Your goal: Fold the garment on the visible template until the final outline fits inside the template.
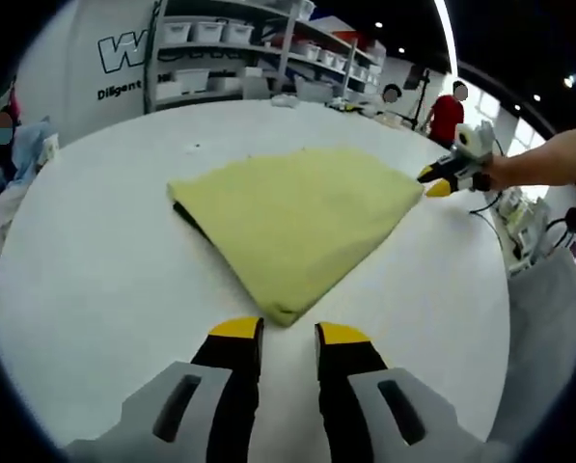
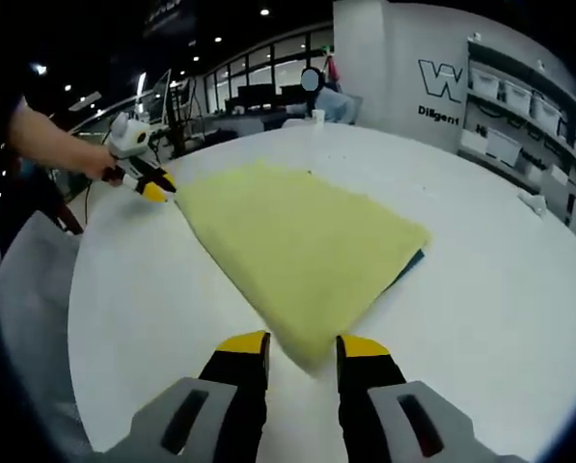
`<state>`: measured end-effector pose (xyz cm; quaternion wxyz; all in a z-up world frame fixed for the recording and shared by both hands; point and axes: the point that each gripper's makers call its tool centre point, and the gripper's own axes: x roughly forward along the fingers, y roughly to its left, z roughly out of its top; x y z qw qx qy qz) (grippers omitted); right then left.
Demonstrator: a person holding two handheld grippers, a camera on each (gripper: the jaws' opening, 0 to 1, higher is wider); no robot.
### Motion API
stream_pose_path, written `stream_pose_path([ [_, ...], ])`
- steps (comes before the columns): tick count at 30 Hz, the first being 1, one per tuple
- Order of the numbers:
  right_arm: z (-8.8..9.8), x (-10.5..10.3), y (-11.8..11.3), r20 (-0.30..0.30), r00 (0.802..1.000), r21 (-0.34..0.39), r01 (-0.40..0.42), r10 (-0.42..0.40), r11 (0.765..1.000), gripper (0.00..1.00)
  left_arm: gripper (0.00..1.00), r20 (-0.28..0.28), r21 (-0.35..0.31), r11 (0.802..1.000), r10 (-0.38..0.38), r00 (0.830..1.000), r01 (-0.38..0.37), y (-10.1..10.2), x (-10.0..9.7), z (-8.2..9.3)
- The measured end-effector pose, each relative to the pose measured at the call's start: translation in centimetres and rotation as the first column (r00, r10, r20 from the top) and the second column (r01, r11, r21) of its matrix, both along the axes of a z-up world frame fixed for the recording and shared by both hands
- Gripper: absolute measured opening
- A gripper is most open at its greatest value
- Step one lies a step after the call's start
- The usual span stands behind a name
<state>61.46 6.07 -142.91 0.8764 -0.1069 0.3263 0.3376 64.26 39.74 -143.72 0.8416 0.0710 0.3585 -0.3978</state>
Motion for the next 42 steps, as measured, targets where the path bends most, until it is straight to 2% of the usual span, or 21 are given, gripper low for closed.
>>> stream_pose_path([
  [9, -0.2, 0.1, 0.1, -0.005, 1.0, 0.005, -0.009, 0.009, 1.0, 0.15, 0.15, -0.008, -0.017, 1.0, 0.02, 1.0, -0.02, -0.7, 0.4, -0.2],
  [14, -0.2, 0.0, 0.1, -0.005, 1.0, 0.006, -0.015, 0.015, 1.0, 0.11, 0.06, -0.008, -0.011, 0.999, 0.038, 0.999, -0.039, -0.6, 0.5, -0.3],
  [21, -0.2, 0.0, 0.2, -0.003, 1.0, 0.009, -0.029, 0.029, 1.0, 0.02, 0.01, 0.003, -0.009, 1.0, 0.03, 1.0, -0.03, -0.6, 0.5, 0.0],
  [28, -0.1, -0.3, 0.1, -0.002, 0.999, 0.016, -0.051, 0.051, 0.999, 0.0, 0.01, 0.048, 0.022, 1.0, -0.02, 0.999, 0.019, -0.2, 0.4, 0.5],
  [33, 0.1, -0.7, 0.2, -0.007, 0.998, 0.021, -0.07, 0.07, 0.997, 0.0, 0.01, 0.088, 0.066, 0.995, -0.083, 0.993, 0.077, 0.1, 0.2, 0.9],
  [35, 0.0, -0.8, 0.1, -0.008, 0.997, 0.016, -0.076, 0.076, 0.997, 0.0, 0.01, 0.092, 0.084, 0.991, -0.108, 0.99, 0.1, 0.3, 0.1, 0.7],
  [36, 0.0, -0.8, 0.2, -0.007, 0.997, 0.013, -0.079, 0.079, 0.997, 0.0, 0.01, 0.105, 0.111, 0.984, -0.151, 0.983, 0.139, 0.2, -0.2, 0.6],
  [38, 0.0, -0.9, 0.2, -0.006, 0.996, 0.01, -0.084, 0.084, 0.996, 0.0, 0.01, 0.112, 0.14, 0.975, -0.187, 0.976, 0.171, 0.2, -0.6, 0.5],
  [42, 0.0, -1.0, 0.2, -0.006, 0.996, 0.003, -0.094, 0.094, 0.996, 0.0, 0.01, 0.118, 0.167, 0.965, -0.223, 0.968, 0.202, 0.4, -1.0, 0.2],
])
